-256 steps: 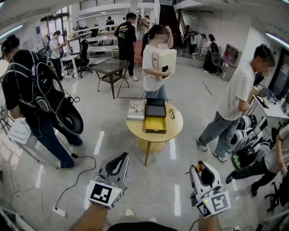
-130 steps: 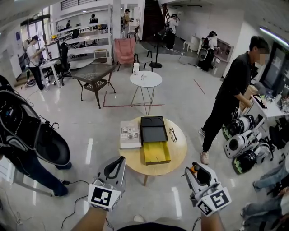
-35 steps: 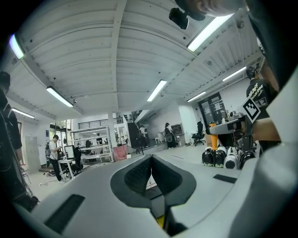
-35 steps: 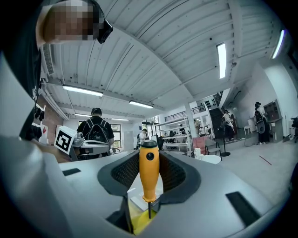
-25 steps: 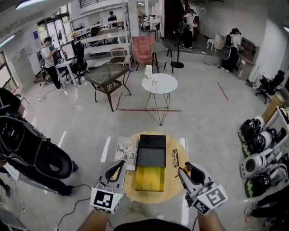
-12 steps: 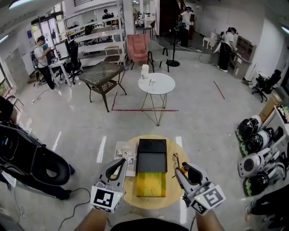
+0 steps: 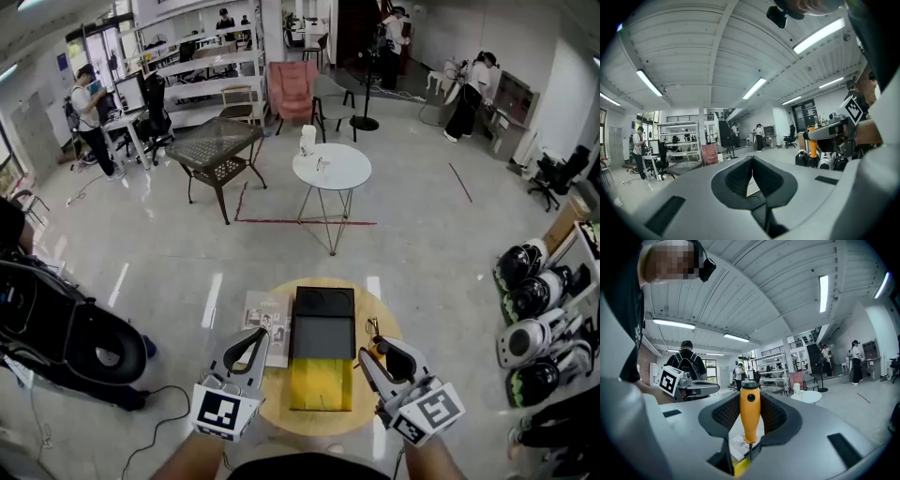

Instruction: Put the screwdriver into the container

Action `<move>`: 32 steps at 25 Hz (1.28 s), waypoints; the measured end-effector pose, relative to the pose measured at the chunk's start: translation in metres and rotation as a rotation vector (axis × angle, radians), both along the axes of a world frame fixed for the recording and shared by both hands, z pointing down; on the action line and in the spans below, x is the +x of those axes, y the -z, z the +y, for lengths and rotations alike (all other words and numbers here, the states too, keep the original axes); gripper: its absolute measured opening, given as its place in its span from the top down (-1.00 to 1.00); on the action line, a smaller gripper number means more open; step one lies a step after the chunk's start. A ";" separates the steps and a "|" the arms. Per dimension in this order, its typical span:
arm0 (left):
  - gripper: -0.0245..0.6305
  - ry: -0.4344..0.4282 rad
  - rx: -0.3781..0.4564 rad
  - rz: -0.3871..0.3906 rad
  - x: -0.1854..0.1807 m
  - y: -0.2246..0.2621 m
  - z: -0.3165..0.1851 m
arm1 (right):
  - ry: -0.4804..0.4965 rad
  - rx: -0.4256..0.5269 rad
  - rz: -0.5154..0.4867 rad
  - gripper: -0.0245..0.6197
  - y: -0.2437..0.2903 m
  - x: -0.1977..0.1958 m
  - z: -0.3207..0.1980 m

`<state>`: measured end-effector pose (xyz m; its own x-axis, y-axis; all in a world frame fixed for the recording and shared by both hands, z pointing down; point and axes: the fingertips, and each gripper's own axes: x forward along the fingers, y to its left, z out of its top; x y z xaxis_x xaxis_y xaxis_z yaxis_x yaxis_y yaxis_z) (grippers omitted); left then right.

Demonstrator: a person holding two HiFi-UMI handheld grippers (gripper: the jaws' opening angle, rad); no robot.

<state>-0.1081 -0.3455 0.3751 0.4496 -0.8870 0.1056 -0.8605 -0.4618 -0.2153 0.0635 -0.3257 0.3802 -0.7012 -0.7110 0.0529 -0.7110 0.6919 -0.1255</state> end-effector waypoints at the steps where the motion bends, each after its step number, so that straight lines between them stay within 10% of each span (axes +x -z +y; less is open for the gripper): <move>1: 0.87 0.000 -0.002 -0.004 -0.001 -0.002 -0.002 | 0.003 -0.004 0.001 0.50 -0.002 -0.002 -0.002; 32: 0.87 0.045 -0.012 -0.022 -0.023 -0.023 -0.020 | 0.028 -0.156 0.042 0.50 -0.104 -0.022 -0.028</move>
